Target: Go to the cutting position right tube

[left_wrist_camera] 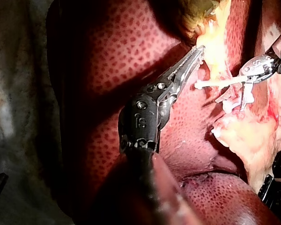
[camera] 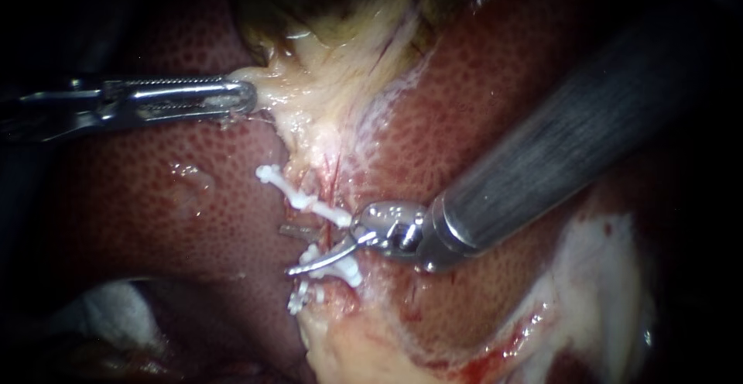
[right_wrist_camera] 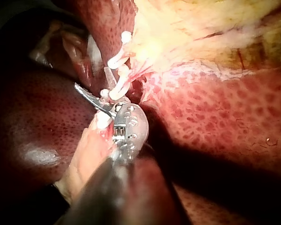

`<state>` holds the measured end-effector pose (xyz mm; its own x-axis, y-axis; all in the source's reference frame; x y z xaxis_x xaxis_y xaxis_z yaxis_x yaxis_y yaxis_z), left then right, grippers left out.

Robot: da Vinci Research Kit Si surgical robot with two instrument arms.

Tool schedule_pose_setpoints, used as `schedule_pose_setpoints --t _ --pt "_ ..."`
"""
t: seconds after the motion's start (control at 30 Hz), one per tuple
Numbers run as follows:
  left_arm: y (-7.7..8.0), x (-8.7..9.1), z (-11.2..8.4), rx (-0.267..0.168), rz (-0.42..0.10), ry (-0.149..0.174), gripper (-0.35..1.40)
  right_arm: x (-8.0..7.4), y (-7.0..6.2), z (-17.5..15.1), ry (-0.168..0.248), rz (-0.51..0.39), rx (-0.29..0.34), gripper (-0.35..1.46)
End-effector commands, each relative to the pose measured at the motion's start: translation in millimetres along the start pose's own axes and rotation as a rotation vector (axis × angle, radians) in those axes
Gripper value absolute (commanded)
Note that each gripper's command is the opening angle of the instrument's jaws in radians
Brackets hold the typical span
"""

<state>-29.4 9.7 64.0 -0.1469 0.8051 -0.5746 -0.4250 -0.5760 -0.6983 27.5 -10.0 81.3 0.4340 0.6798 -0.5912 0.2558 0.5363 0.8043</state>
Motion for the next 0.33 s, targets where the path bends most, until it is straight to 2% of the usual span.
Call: schedule_pose_setpoints --t 0.03,0.33 --pt "0.0 0.0 0.0 0.000 0.000 0.000 -0.35 0.0 0.1 0.0 0.000 -0.001 -0.001 1.09" --pt "0.0 0.0 0.0 0.000 0.000 0.000 -0.35 -0.1 0.1 -0.2 0.003 0.005 0.000 1.10"
